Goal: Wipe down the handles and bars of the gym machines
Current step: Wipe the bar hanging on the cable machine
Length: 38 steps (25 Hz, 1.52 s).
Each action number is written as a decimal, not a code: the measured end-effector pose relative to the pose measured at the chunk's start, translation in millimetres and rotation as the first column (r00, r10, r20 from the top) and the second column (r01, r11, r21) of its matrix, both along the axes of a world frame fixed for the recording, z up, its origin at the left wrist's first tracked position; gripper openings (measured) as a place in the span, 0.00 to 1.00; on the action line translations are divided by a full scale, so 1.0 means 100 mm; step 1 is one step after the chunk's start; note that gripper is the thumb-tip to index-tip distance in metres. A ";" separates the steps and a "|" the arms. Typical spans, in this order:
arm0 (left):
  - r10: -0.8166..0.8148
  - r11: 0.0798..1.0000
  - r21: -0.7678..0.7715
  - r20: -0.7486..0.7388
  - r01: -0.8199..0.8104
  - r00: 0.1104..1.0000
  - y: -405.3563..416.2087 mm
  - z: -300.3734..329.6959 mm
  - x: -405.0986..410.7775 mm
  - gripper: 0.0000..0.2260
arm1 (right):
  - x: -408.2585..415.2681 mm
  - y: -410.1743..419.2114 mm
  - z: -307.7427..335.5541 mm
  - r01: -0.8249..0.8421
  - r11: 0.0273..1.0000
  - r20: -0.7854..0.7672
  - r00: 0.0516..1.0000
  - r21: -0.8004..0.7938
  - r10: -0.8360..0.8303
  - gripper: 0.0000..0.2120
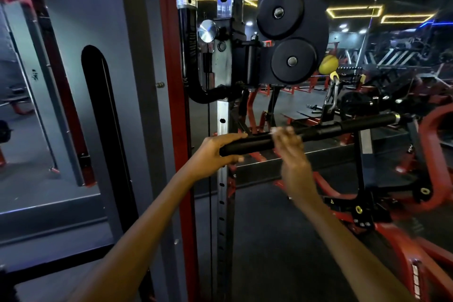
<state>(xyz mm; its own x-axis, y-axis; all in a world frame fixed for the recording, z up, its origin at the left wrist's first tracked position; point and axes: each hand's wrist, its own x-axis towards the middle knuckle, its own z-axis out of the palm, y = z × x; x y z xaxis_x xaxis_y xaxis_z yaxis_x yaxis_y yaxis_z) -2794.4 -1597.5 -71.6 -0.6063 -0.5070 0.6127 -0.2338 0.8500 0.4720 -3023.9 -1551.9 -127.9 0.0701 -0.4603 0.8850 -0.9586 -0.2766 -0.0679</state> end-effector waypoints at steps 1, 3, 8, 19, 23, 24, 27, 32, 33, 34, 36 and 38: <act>-0.005 1.000 -0.010 -0.007 0.005 1.000 0.01 0.00 0.00 0.24 | -0.16 0.01 0.04 0.053 0.998 0.178 0.982 0.014 -0.055 0.35; -0.007 0.999 -0.038 -0.019 0.006 1.000 0.02 0.00 -0.03 0.23 | -0.04 0.04 0.07 0.048 0.998 0.353 0.934 0.040 -0.059 0.35; 0.020 0.994 -0.104 -0.023 -0.022 1.000 0.08 0.01 -0.05 0.23 | 0.09 0.09 0.01 -0.126 0.992 -0.092 0.988 -0.009 0.125 0.28; 0.022 0.994 -0.108 -0.032 -0.025 0.999 0.14 0.03 -0.09 0.24 | 0.31 0.14 -0.01 -0.248 0.968 -0.408 0.890 -0.051 0.206 0.24; 0.022 0.999 -0.038 -0.006 -0.022 1.000 0.15 0.04 -0.06 0.27 | -0.24 0.09 -0.02 -0.061 0.996 0.028 0.998 -0.060 0.063 0.38; 0.021 0.999 -0.038 0.000 -0.021 1.000 0.14 0.04 -0.07 0.27 | -0.07 0.11 -0.03 -0.075 0.996 0.070 0.994 -0.051 0.078 0.35; 0.025 0.997 -0.071 0.015 -0.024 1.000 0.14 0.08 -0.08 0.25 | 0.34 0.15 -0.08 -0.208 0.977 -0.265 0.945 -0.047 0.189 0.25; 0.395 0.815 -0.505 0.127 -0.284 0.910 0.17 0.11 -0.13 0.24 | -0.46 0.05 -0.02 -0.017 0.998 0.236 0.972 0.054 0.004 0.37; 0.493 0.741 -0.591 0.157 -0.319 0.856 0.18 0.12 -0.22 0.25 | -0.43 0.06 -0.01 -0.008 0.998 0.259 0.966 0.060 -0.007 0.36; 0.563 0.702 -0.630 0.207 -0.331 0.800 0.17 0.13 -0.30 0.27 | -0.31 0.07 0.01 -0.018 0.998 0.206 0.979 0.061 0.005 0.33; 0.587 0.715 -0.629 0.303 -0.305 0.751 0.09 0.22 -0.37 0.27 | -0.17 0.07 0.02 -0.070 0.997 -0.006 0.998 0.032 0.070 0.27; 0.514 0.784 -0.580 0.405 -0.222 0.756 0.00 0.31 -0.33 0.27 | -0.28 0.05 0.08 -0.079 0.996 0.022 0.997 0.029 0.078 0.27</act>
<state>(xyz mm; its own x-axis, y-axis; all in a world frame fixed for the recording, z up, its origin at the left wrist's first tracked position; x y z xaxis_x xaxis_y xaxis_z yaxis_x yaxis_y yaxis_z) -2827.6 -1597.9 -40.4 -0.7231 -0.4953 0.4815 -0.6559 0.7109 -0.2538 -3052.1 -1547.2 -120.2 0.0890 -0.4806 0.8724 -0.9324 -0.3483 -0.0968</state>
